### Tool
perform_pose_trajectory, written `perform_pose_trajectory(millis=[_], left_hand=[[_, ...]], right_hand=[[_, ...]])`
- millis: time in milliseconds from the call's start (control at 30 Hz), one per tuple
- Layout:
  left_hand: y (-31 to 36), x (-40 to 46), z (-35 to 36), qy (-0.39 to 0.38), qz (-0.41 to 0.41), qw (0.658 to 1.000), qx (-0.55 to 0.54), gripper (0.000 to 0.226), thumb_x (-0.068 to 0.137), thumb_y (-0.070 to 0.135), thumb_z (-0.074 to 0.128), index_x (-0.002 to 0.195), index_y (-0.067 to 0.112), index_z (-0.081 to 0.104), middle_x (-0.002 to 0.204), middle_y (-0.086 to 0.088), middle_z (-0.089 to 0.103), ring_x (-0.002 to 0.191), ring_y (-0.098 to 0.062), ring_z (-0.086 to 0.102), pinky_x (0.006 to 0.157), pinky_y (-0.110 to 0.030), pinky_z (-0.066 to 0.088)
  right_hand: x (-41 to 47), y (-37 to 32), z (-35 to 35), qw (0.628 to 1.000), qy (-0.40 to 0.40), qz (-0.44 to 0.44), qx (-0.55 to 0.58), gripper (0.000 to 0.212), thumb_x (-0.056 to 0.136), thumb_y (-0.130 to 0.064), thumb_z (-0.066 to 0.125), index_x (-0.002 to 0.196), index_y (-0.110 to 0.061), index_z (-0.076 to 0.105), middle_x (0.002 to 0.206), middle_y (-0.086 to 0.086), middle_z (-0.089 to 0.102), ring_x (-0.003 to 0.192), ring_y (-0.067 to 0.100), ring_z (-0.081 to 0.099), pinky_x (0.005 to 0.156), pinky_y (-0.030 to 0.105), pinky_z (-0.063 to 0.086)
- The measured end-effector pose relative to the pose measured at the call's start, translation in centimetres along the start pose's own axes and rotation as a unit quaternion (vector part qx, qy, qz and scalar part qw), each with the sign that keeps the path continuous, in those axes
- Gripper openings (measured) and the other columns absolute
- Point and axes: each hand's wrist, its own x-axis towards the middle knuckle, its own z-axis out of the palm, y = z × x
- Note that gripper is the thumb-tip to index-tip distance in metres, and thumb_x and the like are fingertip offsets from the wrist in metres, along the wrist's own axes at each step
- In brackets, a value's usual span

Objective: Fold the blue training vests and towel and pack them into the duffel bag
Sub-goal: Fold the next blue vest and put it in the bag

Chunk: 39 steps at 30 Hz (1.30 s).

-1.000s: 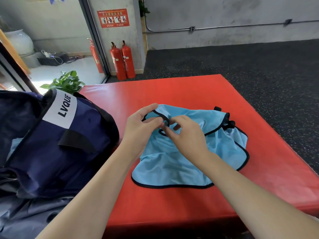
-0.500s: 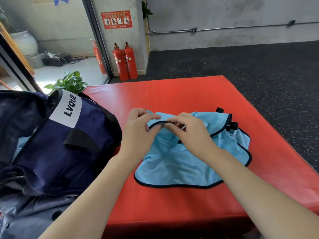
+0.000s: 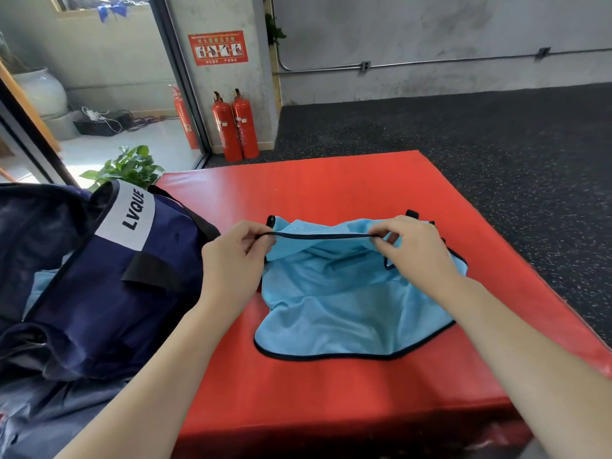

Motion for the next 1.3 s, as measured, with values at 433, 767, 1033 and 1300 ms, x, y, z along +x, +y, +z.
perform_pose_trajectory(millis=[433,767,1033,1300], left_hand=[[-1.6,-2.4,-2.4,-0.016,0.028,0.996,0.077,0.010,0.088,0.019,0.076,0.081,0.022,0.069,0.073,0.008,0.073,0.072,-0.006,0.069,0.067,-0.012,0.049],[-3.8,-5.7,-4.4,-0.104,0.052,0.977,0.179,0.035,0.086,-0.003,0.060,0.086,0.030,0.071,0.065,0.009,0.071,0.056,-0.004,0.063,0.065,-0.016,0.051],[-7.2,-8.0,-3.8,-0.195,0.116,0.930,0.289,0.025,0.078,0.010,0.079,0.076,0.030,0.064,0.083,0.014,0.065,0.081,-0.002,0.058,0.074,-0.015,0.043],[-8.0,-7.6,-3.9,-0.191,0.196,0.892,0.359,0.010,0.081,0.021,0.080,0.079,0.022,0.070,0.088,0.014,0.059,0.095,-0.008,0.045,0.082,-0.022,0.044]], right_hand=[[-1.6,4.4,-7.4,0.994,0.085,0.052,-0.045,0.021,0.087,-0.009,0.071,0.097,-0.026,0.077,0.097,-0.008,0.070,0.079,0.010,0.058,0.085,0.026,0.045],[-6.2,4.3,-7.9,0.996,-0.057,0.022,-0.062,0.029,0.087,-0.006,0.063,0.080,-0.033,0.058,0.074,-0.006,0.065,0.065,0.011,0.056,0.067,0.042,0.052],[-8.8,6.9,-7.5,0.948,-0.237,-0.042,-0.209,0.034,0.098,-0.005,0.052,0.103,-0.027,0.077,0.115,-0.018,0.061,0.107,0.013,0.062,0.093,0.035,0.048],[-10.6,6.9,-8.2,0.937,-0.262,-0.048,-0.227,0.039,0.088,-0.029,0.066,0.127,-0.028,0.067,0.131,-0.020,0.054,0.120,0.004,0.048,0.102,0.026,0.042]])
